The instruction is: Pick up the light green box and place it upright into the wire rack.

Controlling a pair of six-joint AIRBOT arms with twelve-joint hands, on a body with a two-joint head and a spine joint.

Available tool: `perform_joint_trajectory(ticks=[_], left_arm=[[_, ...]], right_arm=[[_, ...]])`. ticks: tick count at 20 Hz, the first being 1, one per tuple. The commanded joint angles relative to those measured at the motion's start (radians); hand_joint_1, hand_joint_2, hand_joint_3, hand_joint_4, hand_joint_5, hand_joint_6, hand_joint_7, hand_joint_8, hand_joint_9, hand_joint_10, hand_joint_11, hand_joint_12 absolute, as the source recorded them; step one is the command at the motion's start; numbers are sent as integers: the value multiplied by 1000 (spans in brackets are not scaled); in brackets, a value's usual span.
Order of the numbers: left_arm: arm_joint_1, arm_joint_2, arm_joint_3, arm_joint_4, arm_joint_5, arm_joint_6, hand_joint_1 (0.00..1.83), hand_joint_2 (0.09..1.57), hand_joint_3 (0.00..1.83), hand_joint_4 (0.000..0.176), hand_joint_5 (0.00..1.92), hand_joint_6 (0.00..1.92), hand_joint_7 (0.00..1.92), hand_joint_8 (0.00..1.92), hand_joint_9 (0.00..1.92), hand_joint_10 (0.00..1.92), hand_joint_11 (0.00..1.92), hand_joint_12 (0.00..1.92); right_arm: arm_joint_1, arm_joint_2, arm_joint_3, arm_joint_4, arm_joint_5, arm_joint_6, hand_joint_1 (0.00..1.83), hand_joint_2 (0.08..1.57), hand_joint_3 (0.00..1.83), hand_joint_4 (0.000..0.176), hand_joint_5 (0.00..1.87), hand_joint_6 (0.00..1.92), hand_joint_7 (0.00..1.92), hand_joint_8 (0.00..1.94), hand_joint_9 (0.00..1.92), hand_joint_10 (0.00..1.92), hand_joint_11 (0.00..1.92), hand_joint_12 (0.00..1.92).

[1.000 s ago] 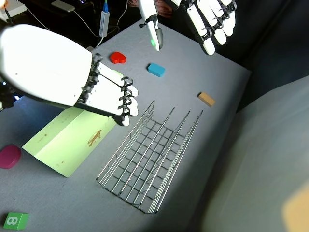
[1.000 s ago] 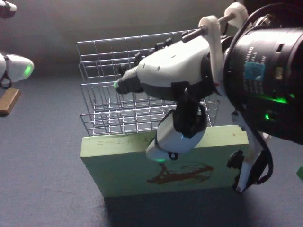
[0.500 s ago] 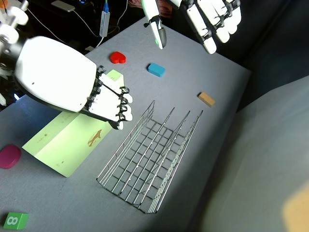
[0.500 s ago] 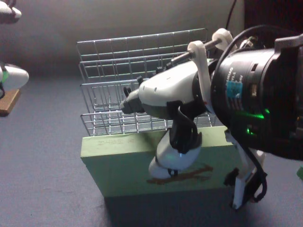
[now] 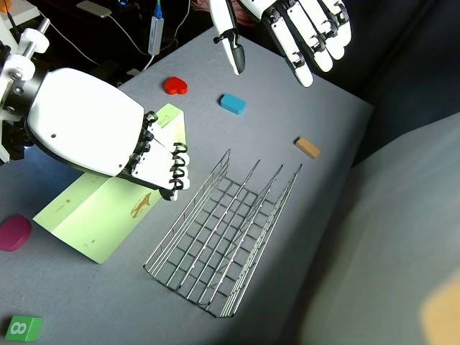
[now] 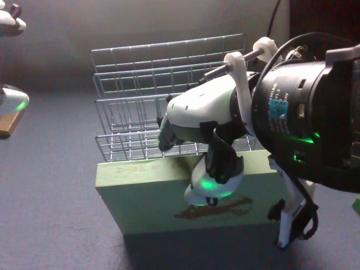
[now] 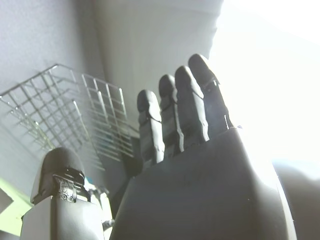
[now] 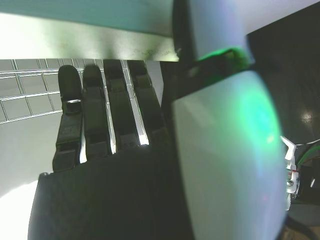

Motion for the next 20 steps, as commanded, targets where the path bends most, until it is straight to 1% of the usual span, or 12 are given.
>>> perform_joint_trajectory(ticks=[1, 3, 4, 5, 6, 7, 8, 9, 10, 14, 18, 20], left_arm=[[-17, 3, 1, 27, -24, 51, 197, 1147, 7, 56, 341, 1, 282, 4, 213, 2, 0, 664], [-23, 3, 0, 19, -25, 76, 198, 1154, 8, 55, 343, 2, 286, 4, 213, 1, 0, 664], [-23, 3, 1, 19, -25, 79, 198, 1154, 8, 55, 344, 2, 287, 5, 213, 1, 0, 665], [-25, 3, 3, 19, -24, 79, 199, 1154, 7, 55, 345, 2, 288, 5, 213, 1, 0, 665], [-27, 3, 6, 19, -24, 79, 199, 1154, 7, 55, 345, 2, 288, 5, 213, 1, 0, 665], [-29, 3, 9, 19, -24, 80, 198, 1155, 7, 55, 344, 2, 288, 4, 214, 1, 0, 665], [-29, 3, 15, 19, -25, 80, 197, 1155, 7, 55, 343, 2, 289, 4, 214, 2, 0, 665], [-29, 3, 20, 19, -32, 80, 197, 1156, 6, 56, 340, 0, 287, 3, 212, 1, 0, 666], [-30, 3, 25, 19, -36, 85, 198, 1160, 7, 56, 333, 0, 281, 0, 209, 0, 0, 666], [-29, 3, 29, 19, -36, 85, 200, 1161, 6, 56, 333, 0, 280, 0, 209, 0, 0, 666], [-29, 3, 29, 19, -36, 85, 205, 1166, 7, 56, 334, 0, 280, 0, 210, 0, 0, 666], [-29, 3, 29, 19, -36, 85, 205, 1167, 7, 56, 334, 1, 280, 0, 210, 0, 0, 665]], right_arm=[[2, -3, 1, -57, 26, 1, 1045, 1080, 4, 0, 615, 23, 649, 14, 535, 32, 130, 1186], [0, -3, 1, -57, 19, 1, 1118, 1114, 2, 0, 814, 40, 880, 56, 812, 144, 371, 1239], [-1, -3, 1, -57, 18, 1, 1187, 1168, 0, 0, 830, 869, 934, 942, 906, 297, 478, 1333], [-1, -3, 0, -57, 17, 0, 1205, 1172, 0, 0, 839, 1016, 926, 1175, 854, 661, 535, 1436], [-1, -3, -1, -57, 16, -2, 1205, 1172, 0, 0, 839, 1016, 926, 1175, 854, 661, 535, 1436], [-1, -3, -2, -57, 16, -6, 1217, 1151, 0, 0, 893, 974, 943, 1207, 824, 958, 603, 1506], [-1, -3, -3, -56, 16, -10, 1222, 1136, 0, 0, 942, 923, 955, 1195, 809, 1114, 629, 1551], [0, -2, -4, -56, 16, -10, 1227, 1130, 0, 0, 967, 884, 962, 1200, 805, 1200, 637, 1576], [4, 2, -6, -56, 15, -11, 1222, 1142, 2, 0, 938, 921, 938, 1242, 749, 1229, 603, 1596], [46, 27, -16, -55, 38, -14, 1217, 1149, 1, 0, 922, 946, 926, 1257, 717, 1229, 581, 1614], [145, 73, -37, -55, 82, -28, 1216, 1149, 0, 0, 939, 930, 910, 1272, 731, 1237, 590, 1621], [196, 81, -39, -55, 80, -62, 1216, 1149, 0, 0, 931, 935, 914, 1264, 717, 1231, 598, 1623]])
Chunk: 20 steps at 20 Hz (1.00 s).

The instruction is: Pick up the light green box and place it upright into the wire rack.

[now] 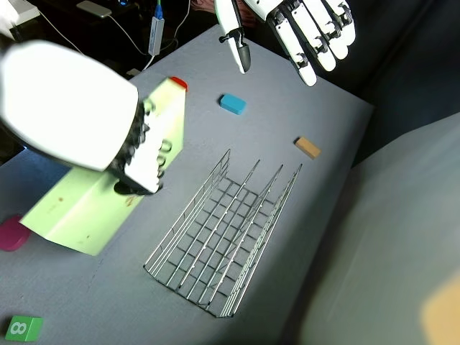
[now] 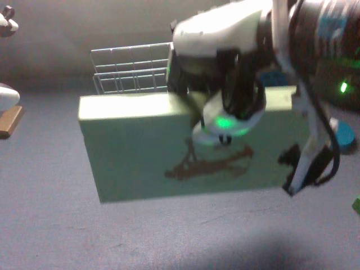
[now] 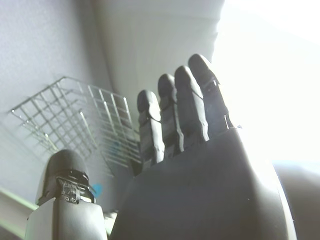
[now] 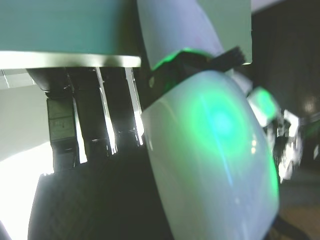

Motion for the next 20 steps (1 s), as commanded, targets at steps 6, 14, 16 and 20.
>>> perform_joint_trajectory(ticks=[6, 14, 16, 20], left_arm=[[-7, 5, 4, 63, -31, 34, 206, 1168, 6, 56, 333, 0, 286, 2, 210, 0, 0, 664], [-1, 8, 6, 63, -28, 42, 232, 1165, 0, 54, 381, 11, 292, 2, 230, 6, 0, 656], [-1, 8, 6, 63, -27, 42, 240, 1161, 0, 54, 384, 6, 293, 1, 231, 3, 0, 676], [-2, 8, 5, 63, -27, 42, 241, 1161, 0, 53, 385, 5, 295, 2, 232, 3, 0, 678]], right_arm=[[101, -30, 4, -173, 37, -34, 1214, 1156, 0, 0, 905, 974, 914, 1268, 747, 1235, 610, 1584], [94, -139, 129, -267, 25, 33, 1211, 1167, 0, 0, 865, 1024, 916, 1278, 740, 1200, 596, 1564], [74, -168, 161, -292, 25, 48, 1209, 1166, 0, 0, 873, 1021, 912, 1274, 742, 1189, 611, 1576], [33, -206, 191, -362, 26, 84, 1210, 1165, 0, 0, 873, 1019, 915, 1267, 737, 1210, 597, 1607]])
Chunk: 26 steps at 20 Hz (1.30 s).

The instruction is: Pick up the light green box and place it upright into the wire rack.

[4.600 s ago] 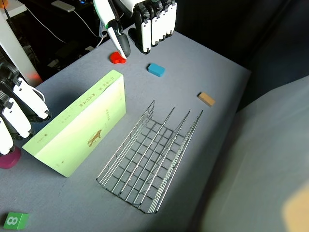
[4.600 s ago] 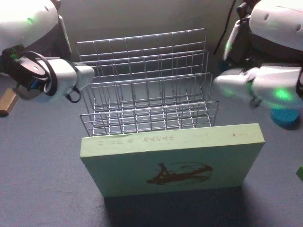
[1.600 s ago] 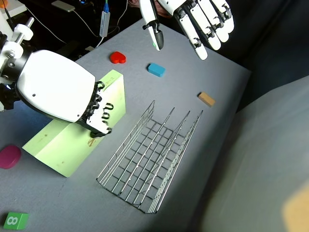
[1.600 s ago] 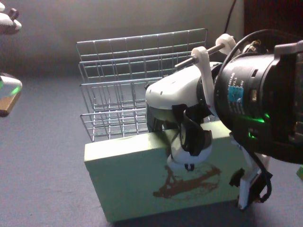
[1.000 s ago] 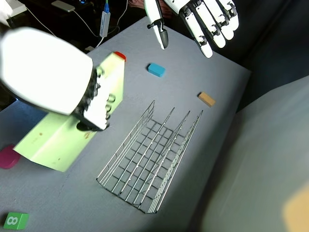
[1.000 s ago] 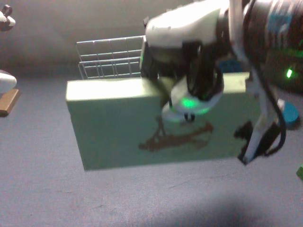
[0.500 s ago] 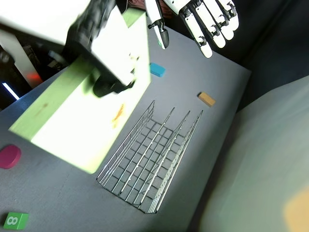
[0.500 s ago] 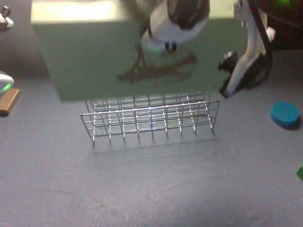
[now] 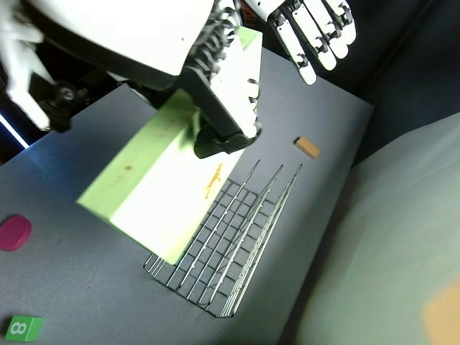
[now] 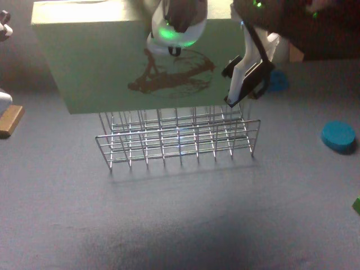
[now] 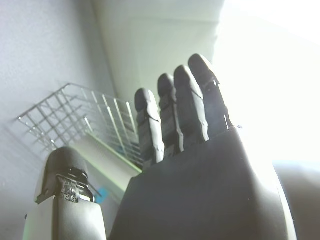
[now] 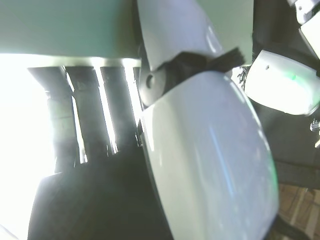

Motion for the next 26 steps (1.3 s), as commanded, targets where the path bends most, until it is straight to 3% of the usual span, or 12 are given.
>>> perform_joint_trajectory(ticks=[1, 3, 4, 5, 8, 9, 10, 19, 26], left_arm=[[-8, 5, 3, 64, -31, 9, 240, 1161, 0, 54, 384, 4, 299, 3, 233, 3, 0, 678], [-9, 5, 3, 64, -31, 9, 239, 1162, 0, 54, 384, 3, 308, 6, 234, 3, 0, 678], [-10, 5, 3, 64, -31, 9, 239, 1162, 0, 54, 385, 4, 308, 6, 234, 3, 0, 678], [-11, 5, 1, 64, -31, 9, 239, 1162, 0, 54, 387, 4, 308, 5, 236, 4, 0, 678], [-12, 5, -3, 63, -31, 9, 238, 1162, 0, 53, 394, 6, 319, 9, 247, 8, 0, 678], [-12, 5, -3, 60, -30, 9, 238, 1162, 0, 53, 394, 6, 322, 9, 249, 8, 0, 678], [-12, 5, -2, 56, -28, 9, 238, 1162, 0, 53, 392, 5, 317, 6, 239, 3, 0, 679], [-12, 5, -4, 53, -22, 9, 232, 1165, 1, 53, 397, 2, 326, 6, 246, 3, 0, 696], [-12, 5, -6, 52, -20, 9, 207, 1179, 4, 53, 386, 3, 311, 0, 238, 0, 0, 695]], right_arm=[[7, -5, 6, -91, 38, 7, 1211, 1166, 0, 0, 867, 1023, 915, 1275, 729, 1235, 591, 1609], [-6, -20, 27, -95, 38, 21, 1213, 1166, 0, 0, 865, 1024, 918, 1273, 733, 1244, 588, 1610], [-11, -23, 38, -95, 39, 34, 1323, 1182, 1, 0, 824, 1041, 894, 1235, 721, 1462, 582, 1615], [-15, -27, 47, -96, 40, 36, 1345, 1185, 0, 0, 826, 1039, 883, 1231, 717, 1509, 580, 1616], [-31, -37, 66, -103, 46, 33, 1350, 1185, 0, 0, 830, 1033, 883, 1224, 708, 1526, 562, 1617], [-39, -40, 71, -107, 50, 22, 1238, 1173, 0, 0, 854, 1030, 903, 1272, 685, 1307, 557, 1610], [-47, -44, 75, -109, 50, 14, 1215, 1169, 0, 0, 864, 1023, 907, 1280, 696, 1222, 563, 1605], [-99, -68, 127, -109, 61, 12, 1215, 1173, 1, 0, 845, 1040, 911, 1304, 712, 1307, 574, 1603], [-59, -50, 119, -72, 66, 0, 1212, 1165, 0, 0, 884, 998, 908, 1288, 715, 1233, 598, 1590]])
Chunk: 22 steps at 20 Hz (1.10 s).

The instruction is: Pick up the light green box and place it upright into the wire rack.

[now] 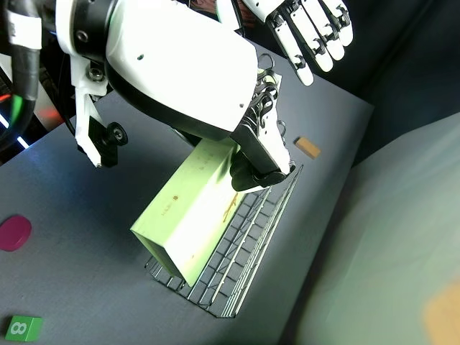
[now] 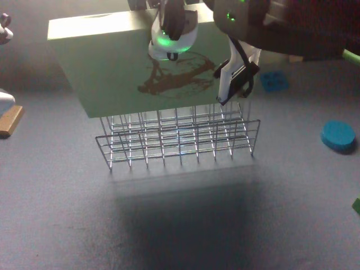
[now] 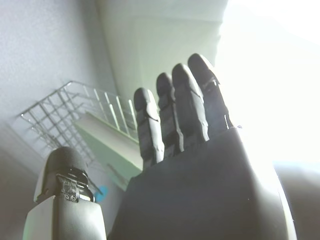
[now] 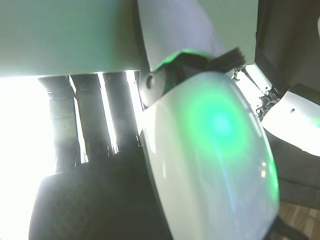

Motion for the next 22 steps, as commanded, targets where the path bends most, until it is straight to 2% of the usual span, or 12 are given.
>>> perform_joint_trajectory(ticks=[1, 8, 10, 11, 14, 22], left_arm=[[-11, 5, -2, 67, -27, 8, 208, 1179, 4, 54, 384, 2, 305, 0, 236, 0, 0, 694], [-11, 5, -7, 61, -27, 12, 211, 1179, 2, 53, 386, 2, 311, 1, 236, 0, 0, 685], [-21, 4, -4, -27, -21, 117, 211, 1179, 2, 53, 387, 2, 310, 1, 236, 0, 0, 681], [-24, 4, -4, -36, -17, 129, 211, 1179, 2, 53, 387, 2, 310, 1, 236, 0, 0, 679], [-31, 4, -2, -35, -17, 131, 212, 1179, 1, 54, 374, 0, 300, 0, 232, 0, 0, 672], [-45, 5, -3, -35, -17, 125, 217, 1179, 1, 54, 374, 0, 292, 0, 231, 0, 0, 662]], right_arm=[[17, 3, -4, -48, 14, -6, 1211, 1164, 0, 0, 885, 997, 908, 1287, 715, 1232, 598, 1590], [52, 32, -33, -44, 21, -8, 1214, 1163, 0, 0, 868, 1019, 928, 1261, 738, 1247, 580, 1596], [54, 34, -34, -35, 21, -16, 1213, 1158, 0, 0, 896, 986, 920, 1263, 743, 1216, 599, 1588], [54, 35, -35, -29, 21, -21, 1212, 1157, 0, 0, 906, 973, 913, 1271, 745, 1215, 602, 1588], [42, 34, -36, -18, 25, -27, 1210, 1167, 0, 0, 872, 1014, 908, 1287, 695, 1243, 594, 1600], [-16, 13, -14, -51, 57, -6, 1208, 1168, 0, 0, 861, 1040, 912, 1276, 743, 1255, 592, 1579]])
